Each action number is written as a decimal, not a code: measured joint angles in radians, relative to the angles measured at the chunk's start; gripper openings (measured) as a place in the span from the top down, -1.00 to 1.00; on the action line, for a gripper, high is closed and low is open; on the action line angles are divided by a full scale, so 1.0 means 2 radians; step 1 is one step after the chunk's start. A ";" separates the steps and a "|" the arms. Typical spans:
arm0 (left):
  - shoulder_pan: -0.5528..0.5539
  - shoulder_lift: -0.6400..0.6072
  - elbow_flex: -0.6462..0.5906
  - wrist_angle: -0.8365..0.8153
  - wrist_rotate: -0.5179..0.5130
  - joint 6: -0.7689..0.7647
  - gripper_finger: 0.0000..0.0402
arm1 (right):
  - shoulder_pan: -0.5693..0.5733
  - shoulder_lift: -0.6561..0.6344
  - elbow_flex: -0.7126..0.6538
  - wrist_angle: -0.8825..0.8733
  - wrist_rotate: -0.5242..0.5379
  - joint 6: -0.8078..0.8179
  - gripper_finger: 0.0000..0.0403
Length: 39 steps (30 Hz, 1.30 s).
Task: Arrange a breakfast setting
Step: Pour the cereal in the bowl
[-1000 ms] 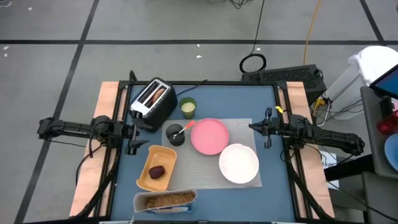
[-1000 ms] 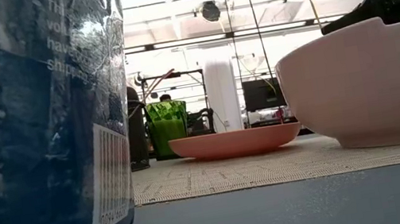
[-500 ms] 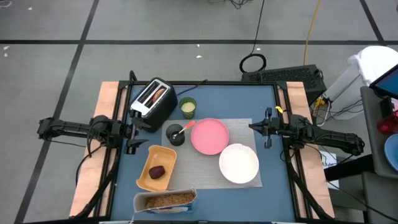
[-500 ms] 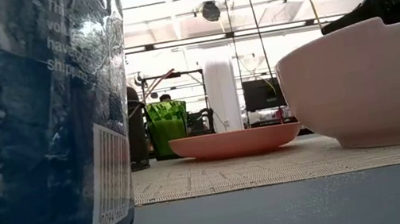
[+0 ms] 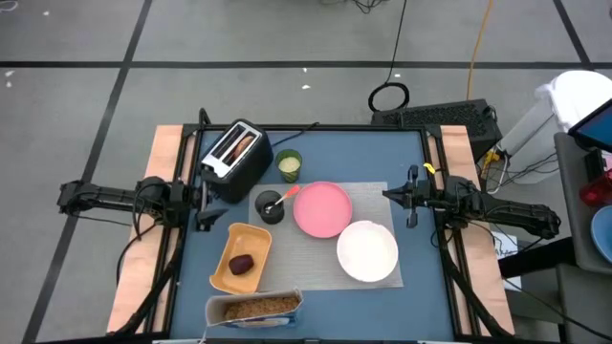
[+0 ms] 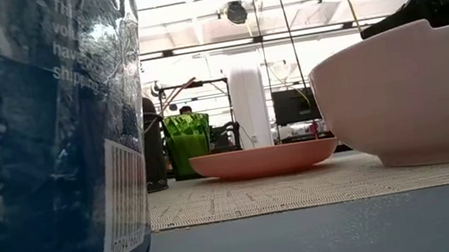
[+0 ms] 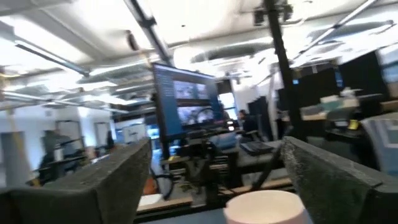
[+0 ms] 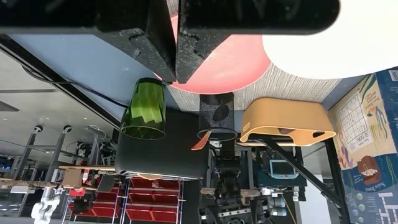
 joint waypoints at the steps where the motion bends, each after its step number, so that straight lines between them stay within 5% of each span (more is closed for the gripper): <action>1: 0.000 0.000 0.000 0.001 -0.006 -0.003 -0.90 | 0.000 0.000 0.000 0.000 0.000 0.000 0.99; 11: 0.000 0.000 0.001 0.096 -0.030 -0.100 -0.99 | 0.000 0.000 0.000 0.000 0.000 0.000 0.99; 16: 0.000 0.000 0.022 0.070 -0.025 -0.101 -0.99 | 0.000 0.000 0.000 0.000 0.000 0.000 0.99; 31: -0.035 0.018 0.274 -0.404 -0.003 -0.260 -0.99 | 0.000 0.000 0.000 0.000 0.000 0.000 0.99; 39: -0.107 0.038 0.299 -0.485 0.056 -0.316 -0.99 | 0.000 0.000 0.000 0.000 0.000 0.000 0.99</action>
